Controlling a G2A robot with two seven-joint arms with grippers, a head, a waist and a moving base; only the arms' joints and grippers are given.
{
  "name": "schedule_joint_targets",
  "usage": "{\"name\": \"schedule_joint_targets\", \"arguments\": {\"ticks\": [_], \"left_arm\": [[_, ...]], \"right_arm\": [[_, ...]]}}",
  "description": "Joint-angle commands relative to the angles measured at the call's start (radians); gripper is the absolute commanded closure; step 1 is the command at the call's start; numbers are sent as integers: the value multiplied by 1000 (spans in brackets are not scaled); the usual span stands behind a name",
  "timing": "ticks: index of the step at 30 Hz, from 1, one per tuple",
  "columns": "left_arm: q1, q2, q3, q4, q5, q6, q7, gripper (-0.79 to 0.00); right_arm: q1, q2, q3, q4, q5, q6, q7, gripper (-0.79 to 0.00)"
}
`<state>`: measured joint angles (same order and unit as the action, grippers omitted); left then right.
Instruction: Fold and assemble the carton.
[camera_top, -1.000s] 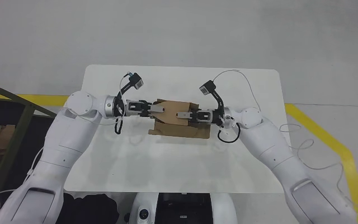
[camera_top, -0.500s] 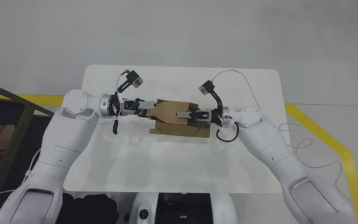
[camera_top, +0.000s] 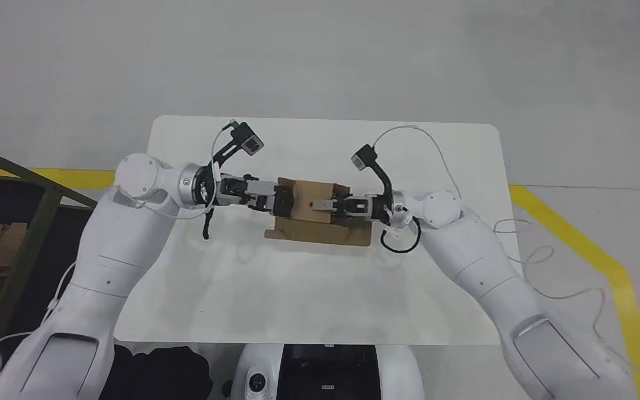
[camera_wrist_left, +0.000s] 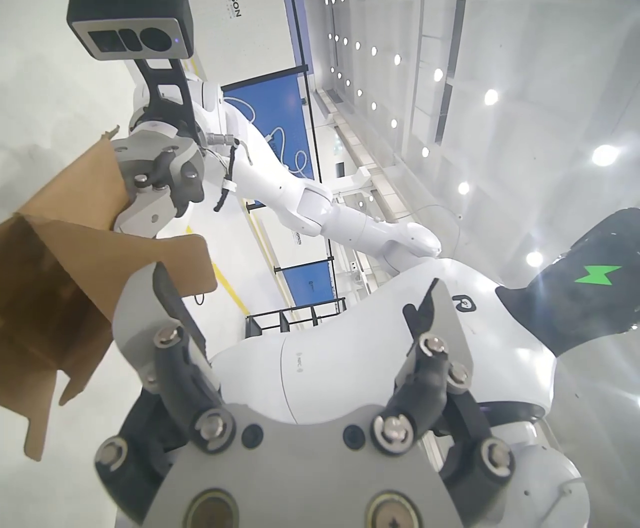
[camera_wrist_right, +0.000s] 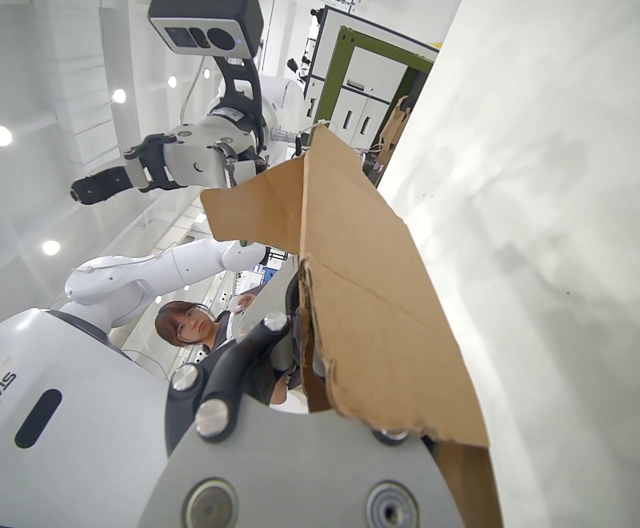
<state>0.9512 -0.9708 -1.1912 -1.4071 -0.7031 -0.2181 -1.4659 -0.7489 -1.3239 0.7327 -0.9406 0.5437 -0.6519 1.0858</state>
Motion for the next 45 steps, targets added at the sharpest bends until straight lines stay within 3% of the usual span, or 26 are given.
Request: {"name": "schedule_joint_targets", "arguments": {"ticks": [1, 17, 31, 45], "left_arm": [[-8, -2, 12, -2, 18, 3, -1, -785], [-22, -14, 65, -21, 144, -22, 93, -785], [57, 18, -94, -14, 47, -33, 50, -785], [46, 16, -85, 35, 88, -13, 120, -785]], "right_arm": [[-2, -2, 1, -8, 4, 1, 3, 0], [-14, -10, 12, -45, -49, 18, -1, 0], [-39, 4, 70, -70, -76, 17, -5, 0], [-76, 8, 82, -145, -78, 28, 26, 0]]}}
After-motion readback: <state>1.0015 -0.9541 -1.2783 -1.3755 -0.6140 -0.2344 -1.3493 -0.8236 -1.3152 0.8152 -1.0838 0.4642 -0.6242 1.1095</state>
